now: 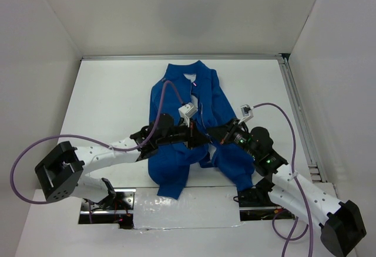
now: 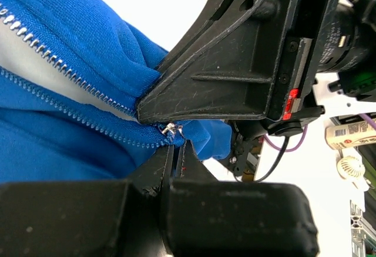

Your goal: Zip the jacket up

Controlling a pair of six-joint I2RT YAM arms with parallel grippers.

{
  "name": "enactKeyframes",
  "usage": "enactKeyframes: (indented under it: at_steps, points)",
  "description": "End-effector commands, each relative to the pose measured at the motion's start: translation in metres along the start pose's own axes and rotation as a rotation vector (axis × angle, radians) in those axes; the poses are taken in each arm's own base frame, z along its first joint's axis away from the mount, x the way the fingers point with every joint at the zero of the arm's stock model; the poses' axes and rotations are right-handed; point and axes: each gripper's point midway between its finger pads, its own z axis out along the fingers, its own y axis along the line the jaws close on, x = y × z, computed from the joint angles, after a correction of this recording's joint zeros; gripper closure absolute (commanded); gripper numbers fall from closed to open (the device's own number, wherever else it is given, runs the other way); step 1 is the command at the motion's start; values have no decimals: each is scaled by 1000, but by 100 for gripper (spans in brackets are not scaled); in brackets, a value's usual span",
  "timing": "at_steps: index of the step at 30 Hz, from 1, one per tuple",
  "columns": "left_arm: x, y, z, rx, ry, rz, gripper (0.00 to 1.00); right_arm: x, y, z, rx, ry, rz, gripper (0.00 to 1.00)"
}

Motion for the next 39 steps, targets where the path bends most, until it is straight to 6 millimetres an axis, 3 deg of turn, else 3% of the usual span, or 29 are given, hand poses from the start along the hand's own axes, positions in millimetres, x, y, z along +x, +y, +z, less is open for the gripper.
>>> enactKeyframes:
  at_steps: [1,4,7,11,14,16,18,19,21,23,27,31,34,39]
  points:
    - [146,-48,-33,209,560,-165,100,-126,153,-33,-455,-423,-62,100]
    - [151,-48,-32,215,579,-183,100,-129,158,-33,-463,-426,-76,100]
    - [141,-51,-31,220,551,-152,100,-127,156,-30,-451,-416,-75,100]
    - [102,-49,-21,127,433,-83,100,-108,132,-17,-353,-319,-74,100]
    - [53,-39,-18,49,308,-88,100,-90,106,-5,-216,-216,-82,100]
    - [27,-46,-19,67,232,-19,100,-81,100,-2,-186,-163,-98,100]
    - [13,-42,-19,32,201,11,100,-67,102,-1,-190,-100,-127,100]
    - [1,-45,-19,33,177,21,100,-60,98,0,-168,-62,-133,97]
    - [-7,-45,-21,25,161,38,100,-57,107,0,-169,-32,-171,89]
    - [-18,-44,-23,10,136,30,100,-54,102,0,-131,-8,-187,80]
    - [-26,-39,-32,-10,114,14,100,-65,112,-9,-106,-35,-227,48]
    - [-33,-29,-39,-28,96,-20,100,-64,100,-16,-12,-11,-265,23]
    - [-38,-22,-44,-34,81,-44,100,-59,85,-18,71,13,-285,12]
    - [-43,-16,-51,-6,79,-82,100,-44,59,-20,194,68,-318,14]
